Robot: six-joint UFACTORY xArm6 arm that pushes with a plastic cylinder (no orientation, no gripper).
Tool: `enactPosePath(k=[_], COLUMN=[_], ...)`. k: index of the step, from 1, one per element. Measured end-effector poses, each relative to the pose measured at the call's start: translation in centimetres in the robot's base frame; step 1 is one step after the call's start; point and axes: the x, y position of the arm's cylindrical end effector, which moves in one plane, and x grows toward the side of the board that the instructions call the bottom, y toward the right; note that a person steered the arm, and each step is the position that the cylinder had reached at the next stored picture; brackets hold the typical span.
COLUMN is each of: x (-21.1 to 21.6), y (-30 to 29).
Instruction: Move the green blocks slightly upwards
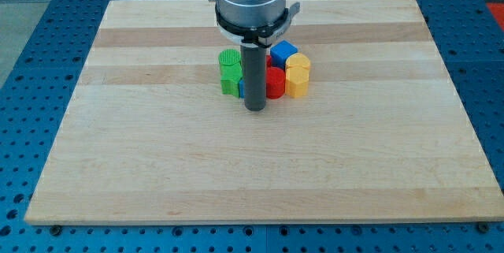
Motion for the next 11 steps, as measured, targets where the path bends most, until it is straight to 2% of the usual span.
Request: enactPosePath(k=[4,8,9,10,11], x=[0.1,-2.6,-2.4,0.5,1.7], y=[-4.7,-4.7,-4.7,-4.3,-0.4])
